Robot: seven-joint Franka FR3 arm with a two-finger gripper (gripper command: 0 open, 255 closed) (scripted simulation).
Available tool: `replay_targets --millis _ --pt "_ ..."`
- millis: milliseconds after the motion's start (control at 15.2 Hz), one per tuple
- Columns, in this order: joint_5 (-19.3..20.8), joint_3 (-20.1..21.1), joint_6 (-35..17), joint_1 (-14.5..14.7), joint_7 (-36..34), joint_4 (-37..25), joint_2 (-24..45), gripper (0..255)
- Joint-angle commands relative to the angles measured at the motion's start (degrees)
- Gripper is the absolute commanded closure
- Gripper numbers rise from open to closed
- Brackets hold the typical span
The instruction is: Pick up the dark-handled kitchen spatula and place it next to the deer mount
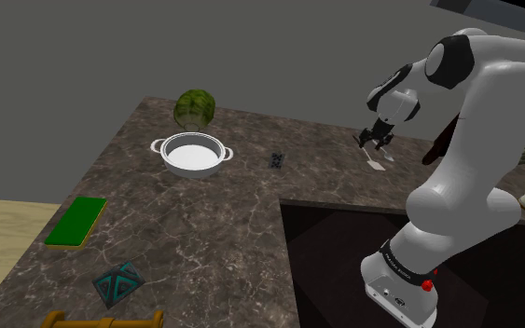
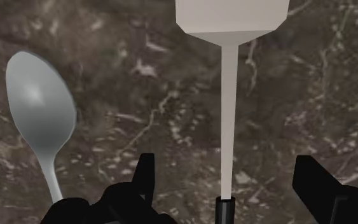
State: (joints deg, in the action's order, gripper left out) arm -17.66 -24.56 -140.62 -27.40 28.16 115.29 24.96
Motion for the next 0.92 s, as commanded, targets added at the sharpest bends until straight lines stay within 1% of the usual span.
replay_targets --millis 0,66,330,858 --pt "0.0 0.0 0.0 0.0 0.0 0.0 0.0 0" --pt "0.0 0.0 0.0 0.0 0.0 0.0 0.0 0" --pt "3.7 -2.3 5.2 1.7 -2.4 -0.2 -5.5 0" --pt "3.7 -2.2 5.2 1.7 -2.4 -0.2 -5.5 0"
